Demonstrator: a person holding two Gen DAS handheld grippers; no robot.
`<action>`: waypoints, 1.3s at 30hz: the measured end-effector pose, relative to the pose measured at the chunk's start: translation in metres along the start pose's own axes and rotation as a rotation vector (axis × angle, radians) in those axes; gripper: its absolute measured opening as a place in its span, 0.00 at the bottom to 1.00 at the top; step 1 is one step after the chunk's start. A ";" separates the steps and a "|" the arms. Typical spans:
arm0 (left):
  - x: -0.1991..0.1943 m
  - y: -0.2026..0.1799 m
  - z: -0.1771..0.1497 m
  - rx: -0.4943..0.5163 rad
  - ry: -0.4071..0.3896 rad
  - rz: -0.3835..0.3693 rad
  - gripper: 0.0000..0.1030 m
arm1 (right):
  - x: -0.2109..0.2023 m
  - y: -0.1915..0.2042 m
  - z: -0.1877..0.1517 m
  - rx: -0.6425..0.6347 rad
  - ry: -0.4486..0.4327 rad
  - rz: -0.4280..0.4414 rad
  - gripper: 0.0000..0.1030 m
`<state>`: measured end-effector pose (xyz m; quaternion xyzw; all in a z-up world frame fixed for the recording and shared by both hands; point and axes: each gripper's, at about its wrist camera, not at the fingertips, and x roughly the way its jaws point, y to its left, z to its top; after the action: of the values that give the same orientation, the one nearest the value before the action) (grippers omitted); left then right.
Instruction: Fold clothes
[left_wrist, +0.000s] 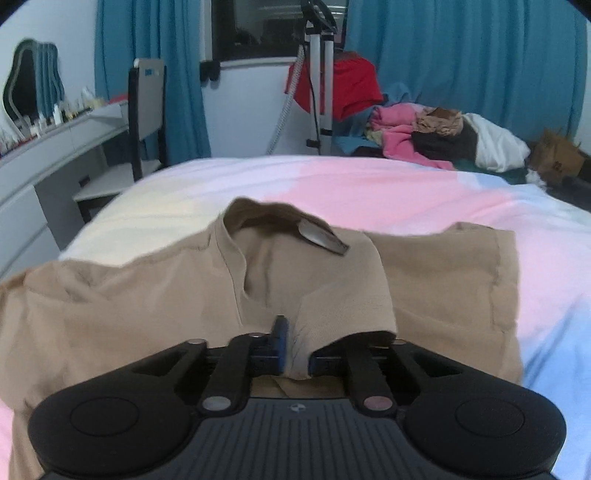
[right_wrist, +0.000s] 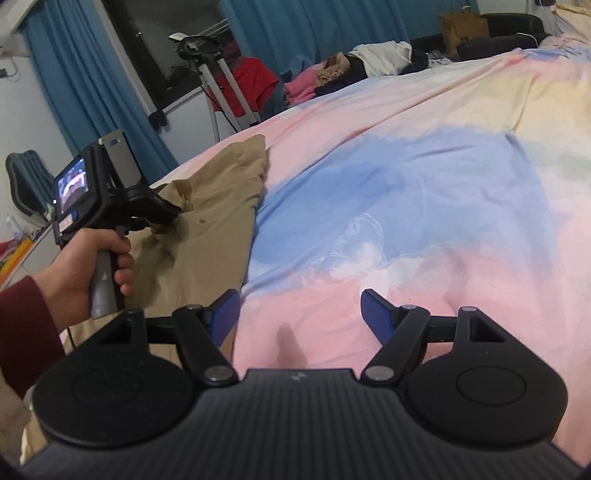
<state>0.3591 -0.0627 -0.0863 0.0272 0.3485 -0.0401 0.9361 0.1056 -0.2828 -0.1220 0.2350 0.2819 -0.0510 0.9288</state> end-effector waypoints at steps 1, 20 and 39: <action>-0.006 0.003 -0.003 0.008 0.005 -0.016 0.23 | 0.001 0.001 0.000 -0.003 0.001 0.005 0.72; -0.306 0.014 -0.140 0.054 -0.151 -0.176 0.69 | -0.050 0.034 -0.007 -0.142 -0.141 0.068 0.72; -0.350 0.043 -0.180 0.010 -0.215 -0.219 1.00 | -0.080 0.055 -0.030 -0.212 -0.185 0.062 0.72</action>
<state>-0.0174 0.0140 0.0074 -0.0109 0.2472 -0.1462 0.9578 0.0359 -0.2234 -0.0774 0.1383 0.1912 -0.0135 0.9717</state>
